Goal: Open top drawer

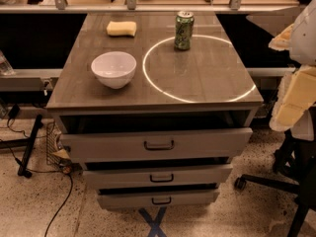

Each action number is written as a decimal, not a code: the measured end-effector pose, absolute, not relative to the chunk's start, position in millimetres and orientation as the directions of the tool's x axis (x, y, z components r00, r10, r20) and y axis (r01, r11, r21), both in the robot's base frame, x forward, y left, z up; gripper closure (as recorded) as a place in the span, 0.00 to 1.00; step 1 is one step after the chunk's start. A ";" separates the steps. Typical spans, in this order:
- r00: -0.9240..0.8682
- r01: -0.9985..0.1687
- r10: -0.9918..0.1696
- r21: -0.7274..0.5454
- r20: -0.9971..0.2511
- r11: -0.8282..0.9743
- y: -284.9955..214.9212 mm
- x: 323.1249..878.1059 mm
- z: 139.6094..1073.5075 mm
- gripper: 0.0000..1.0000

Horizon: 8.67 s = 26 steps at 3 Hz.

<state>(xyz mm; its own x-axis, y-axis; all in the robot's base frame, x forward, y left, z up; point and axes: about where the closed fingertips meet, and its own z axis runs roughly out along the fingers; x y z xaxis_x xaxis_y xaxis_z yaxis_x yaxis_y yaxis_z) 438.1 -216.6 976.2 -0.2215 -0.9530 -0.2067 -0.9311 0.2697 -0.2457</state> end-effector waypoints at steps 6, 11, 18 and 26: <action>0.006 -0.984 -0.940 -0.168 -0.340 0.054 -215.2 420.4 802.0 0.00; 0.039 -0.981 -0.996 -0.194 -0.086 -0.022 -184.3 498.6 685.0 0.24; 0.019 -0.992 -1.000 -0.123 -0.019 -0.017 -210.2 435.2 732.4 0.06; 0.071 -0.995 -0.976 -0.090 -0.208 -0.053 -176.2 472.4 659.2 1.00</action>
Offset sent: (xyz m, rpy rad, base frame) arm 0.0068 -0.0144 -0.0089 0.0385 -0.0180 -0.0087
